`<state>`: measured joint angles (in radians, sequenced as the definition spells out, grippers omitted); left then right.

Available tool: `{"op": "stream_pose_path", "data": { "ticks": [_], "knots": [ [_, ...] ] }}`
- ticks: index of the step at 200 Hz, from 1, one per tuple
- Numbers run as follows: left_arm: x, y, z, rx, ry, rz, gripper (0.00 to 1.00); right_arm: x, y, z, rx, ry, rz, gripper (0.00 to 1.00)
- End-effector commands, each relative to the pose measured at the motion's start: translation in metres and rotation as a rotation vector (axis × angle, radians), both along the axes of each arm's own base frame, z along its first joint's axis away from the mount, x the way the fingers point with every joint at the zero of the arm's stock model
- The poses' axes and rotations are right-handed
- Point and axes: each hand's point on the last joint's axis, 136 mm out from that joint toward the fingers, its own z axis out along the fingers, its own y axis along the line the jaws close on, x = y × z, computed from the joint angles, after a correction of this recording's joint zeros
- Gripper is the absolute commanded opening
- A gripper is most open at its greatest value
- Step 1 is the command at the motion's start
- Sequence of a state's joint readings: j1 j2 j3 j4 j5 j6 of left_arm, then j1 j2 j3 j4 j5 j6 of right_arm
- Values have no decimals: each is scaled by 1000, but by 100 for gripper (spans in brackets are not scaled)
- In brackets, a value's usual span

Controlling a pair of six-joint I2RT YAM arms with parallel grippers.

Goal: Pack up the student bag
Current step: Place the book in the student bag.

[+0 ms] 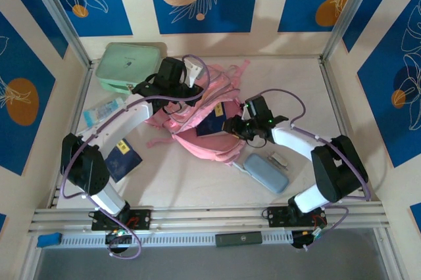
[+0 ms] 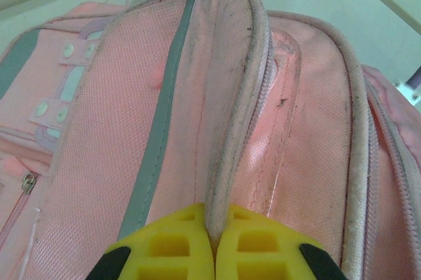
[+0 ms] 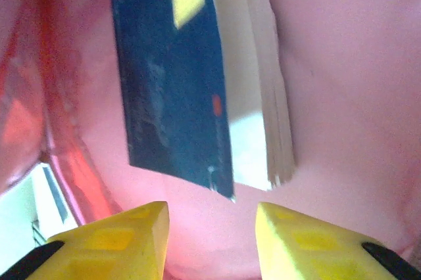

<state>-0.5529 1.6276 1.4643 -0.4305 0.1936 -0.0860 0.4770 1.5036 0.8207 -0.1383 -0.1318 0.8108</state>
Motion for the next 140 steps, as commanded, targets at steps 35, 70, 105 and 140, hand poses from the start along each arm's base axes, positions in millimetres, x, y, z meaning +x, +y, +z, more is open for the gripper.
{"op": "stream_pose_path", "data": {
  "ticks": [35,70,105,140],
  "knots": [
    [1,-10,59,-149,-113,-36,0,11,28,-36,-58,38,-6,10],
    [3,-11,56,-147,-100,-34,0,54,57,-7,52,-176,-16,5],
    [3,-14,57,-154,-98,-43,0,87,61,2,47,-287,-65,4],
    [5,-11,54,-137,-97,-33,0,89,63,-9,24,-247,-40,4]
  ]
}}
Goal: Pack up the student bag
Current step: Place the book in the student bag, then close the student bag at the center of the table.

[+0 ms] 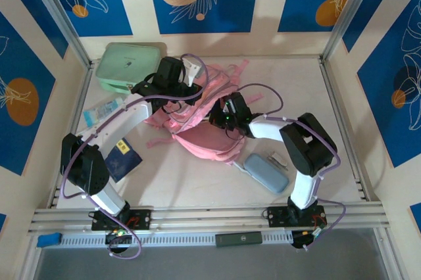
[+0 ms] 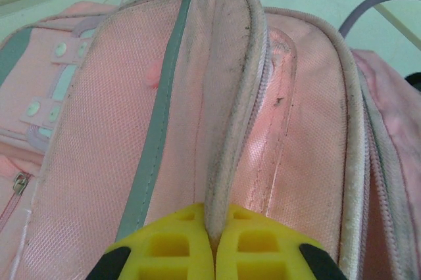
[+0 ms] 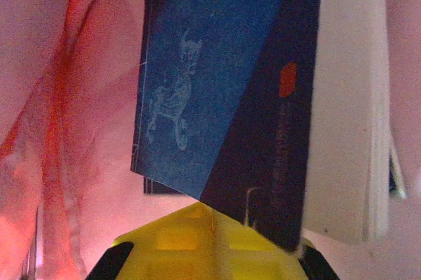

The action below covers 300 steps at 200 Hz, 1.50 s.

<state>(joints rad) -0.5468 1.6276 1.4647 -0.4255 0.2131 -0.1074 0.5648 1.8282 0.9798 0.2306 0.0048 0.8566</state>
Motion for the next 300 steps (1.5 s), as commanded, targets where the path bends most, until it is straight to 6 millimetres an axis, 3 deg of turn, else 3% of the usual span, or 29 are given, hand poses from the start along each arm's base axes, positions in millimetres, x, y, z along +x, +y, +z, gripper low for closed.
{"op": "stream_pose_path", "data": {
  "ticks": [1,21,54,68,93,103,123,146,166,200,235,265,300],
  "knots": [
    [5,-11,52,-112,-112,-35,0,10,0,8,-11,-50,-3,4],
    [5,-8,51,-106,-110,-28,0,-7,-3,18,-16,-65,43,7],
    [3,-7,44,-110,-82,-22,0,-59,-8,40,-53,-109,159,16],
    [1,-7,38,-113,-61,-28,0,-80,-20,50,-96,-116,184,20],
    [-13,-6,17,-87,9,-58,12,-104,-46,65,-184,-77,192,29],
    [-22,-3,11,-92,37,-65,23,-112,-51,72,-205,-64,204,32],
    [-46,3,11,-135,39,-87,39,-125,-53,88,-201,-61,233,37],
    [-72,31,5,-116,42,-16,57,-135,-48,103,-214,-44,271,43],
    [-92,65,-6,-81,56,103,68,-142,-31,115,-214,-31,329,48],
    [-119,132,-33,-11,110,378,100,-152,17,116,-209,-7,422,51],
    [-150,216,-82,126,272,730,99,-165,70,97,-246,4,552,51],
    [-166,257,-112,82,385,951,99,-164,95,79,-271,45,563,51],
    [-166,294,-138,-19,472,1155,99,-165,132,64,-223,71,618,52]
  ]
}}
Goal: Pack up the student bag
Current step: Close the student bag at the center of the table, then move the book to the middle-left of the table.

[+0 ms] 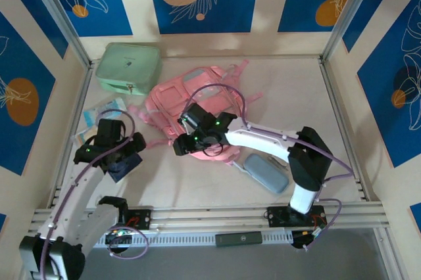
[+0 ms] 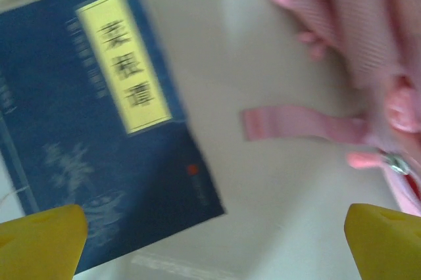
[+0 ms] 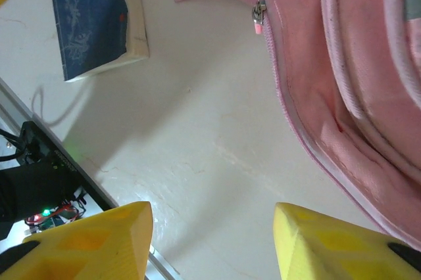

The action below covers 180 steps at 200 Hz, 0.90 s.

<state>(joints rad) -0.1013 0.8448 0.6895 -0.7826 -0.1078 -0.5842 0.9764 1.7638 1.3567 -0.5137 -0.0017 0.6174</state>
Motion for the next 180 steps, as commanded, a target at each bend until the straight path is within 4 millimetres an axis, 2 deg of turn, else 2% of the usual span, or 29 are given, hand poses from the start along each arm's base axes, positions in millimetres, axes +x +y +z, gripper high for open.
{"op": "stream_pose_path", "data": {
  "ticks": [1,28,54,79,100,121,134,180],
  "knots": [
    [-7,22,-15,-64,41,167,100,1,29,4,49,21,28,51],
    [-3,48,-31,-193,34,337,100,2,57,-8,25,13,53,52],
    [-2,75,-45,-223,37,460,100,1,85,-20,38,59,74,52],
    [1,86,-68,-277,54,512,99,-2,109,-34,36,49,113,53],
    [7,80,-84,-319,75,483,99,-2,122,-44,26,73,118,54],
    [10,81,-89,-309,70,460,100,2,131,-51,23,82,115,54],
    [11,80,-89,-312,54,449,98,4,136,-54,24,82,112,54],
    [21,53,-82,-459,-47,391,85,10,151,-70,9,108,118,54]
  ]
}}
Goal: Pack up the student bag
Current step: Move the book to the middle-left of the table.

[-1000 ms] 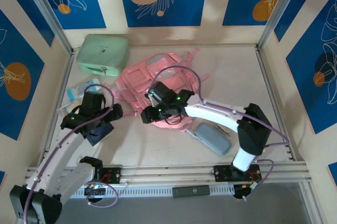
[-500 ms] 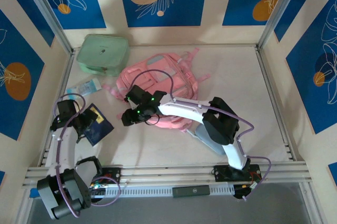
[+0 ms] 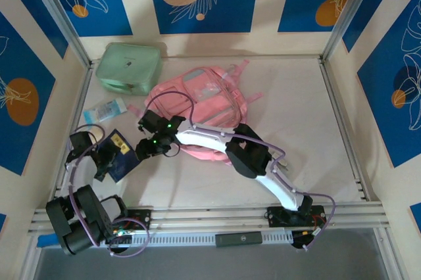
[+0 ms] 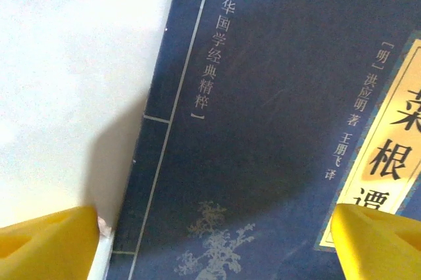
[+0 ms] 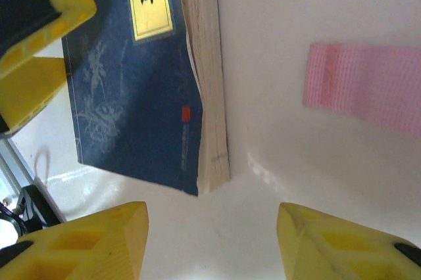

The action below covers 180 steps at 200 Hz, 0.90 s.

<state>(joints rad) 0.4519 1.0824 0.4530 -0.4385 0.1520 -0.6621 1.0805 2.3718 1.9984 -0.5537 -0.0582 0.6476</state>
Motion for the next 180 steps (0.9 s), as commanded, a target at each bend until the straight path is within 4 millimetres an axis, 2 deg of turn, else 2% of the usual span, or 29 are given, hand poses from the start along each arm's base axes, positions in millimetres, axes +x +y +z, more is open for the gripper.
{"op": "stream_pose_path", "data": {
  "ticks": [1,20,47,62,101,129,180],
  "knots": [
    [26,-28,12,-136,-184,-73,85,-4,5,-5,-14,45,9,54],
    [30,-39,21,-176,-233,-104,78,0,7,-9,-18,46,1,54],
    [34,-49,31,-203,-281,-138,76,6,10,-19,-25,75,-5,54],
    [27,-47,28,-175,-243,-138,76,15,3,-23,-71,57,-26,54],
    [13,-34,18,-96,-151,-117,77,18,-6,0,-71,6,-31,54],
    [9,-36,15,-95,-138,-124,76,28,-24,0,-104,-7,-64,55],
    [8,-37,20,-97,-143,-133,76,38,-33,14,-131,-72,-90,56]
  ]
}}
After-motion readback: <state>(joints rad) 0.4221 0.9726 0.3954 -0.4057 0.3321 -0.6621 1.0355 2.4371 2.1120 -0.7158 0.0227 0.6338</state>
